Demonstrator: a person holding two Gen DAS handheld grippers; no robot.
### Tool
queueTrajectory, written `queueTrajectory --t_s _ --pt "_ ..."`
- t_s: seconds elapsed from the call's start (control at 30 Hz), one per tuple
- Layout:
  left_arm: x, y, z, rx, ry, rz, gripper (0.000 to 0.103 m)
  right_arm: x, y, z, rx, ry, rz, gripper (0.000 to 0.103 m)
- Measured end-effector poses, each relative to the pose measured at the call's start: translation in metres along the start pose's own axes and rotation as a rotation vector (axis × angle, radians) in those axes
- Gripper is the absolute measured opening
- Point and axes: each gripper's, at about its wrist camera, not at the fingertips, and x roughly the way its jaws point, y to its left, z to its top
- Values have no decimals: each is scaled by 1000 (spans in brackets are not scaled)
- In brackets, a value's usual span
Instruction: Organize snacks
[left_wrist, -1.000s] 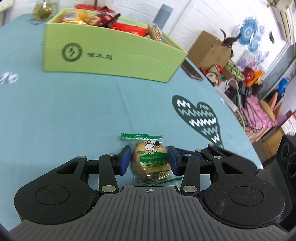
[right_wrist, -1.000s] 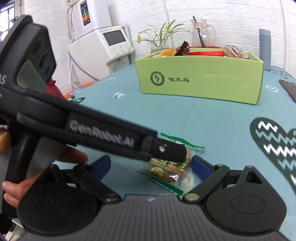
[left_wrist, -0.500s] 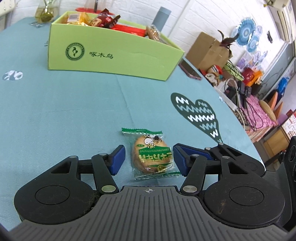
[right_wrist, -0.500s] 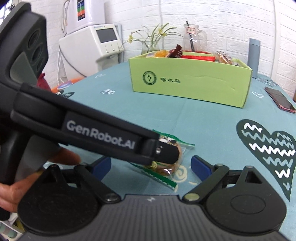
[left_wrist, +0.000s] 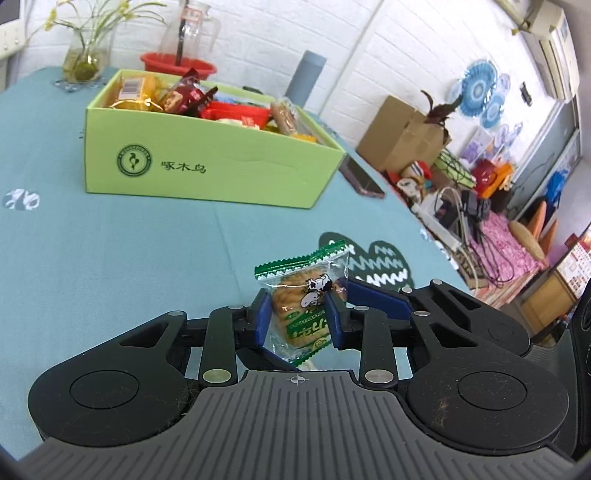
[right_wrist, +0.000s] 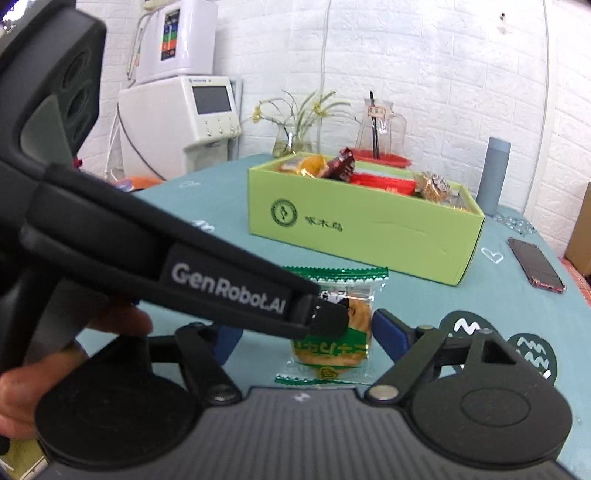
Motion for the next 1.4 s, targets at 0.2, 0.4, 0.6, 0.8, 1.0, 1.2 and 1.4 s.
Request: queueTrajectory --t_s 0.2,0.4,0.6,0.8,1.0,1.2,1.4 --pt "36 6 8 -17 84 33 15 33 -19 -1 51 81 43 87" --pt "49 0 12 5 91 26 35 43 -28 -4 64 113 61 93" --pt "56 -1 8 15 119 28 42 43 -30 -11 72 127 60 94" --pt "51 -13 -1 94 98 85 30 37 -12 -11 1 124 51 89" --pt "37 -9 26 46 43 53 17 28 -14 14 4 36 25 92" --pt "47 -4 47 64 25 70 20 54 -24 26 20 54 52 93" --pt "66 13 41 26 59 69 32 68 -30 12 55 114 75 94"
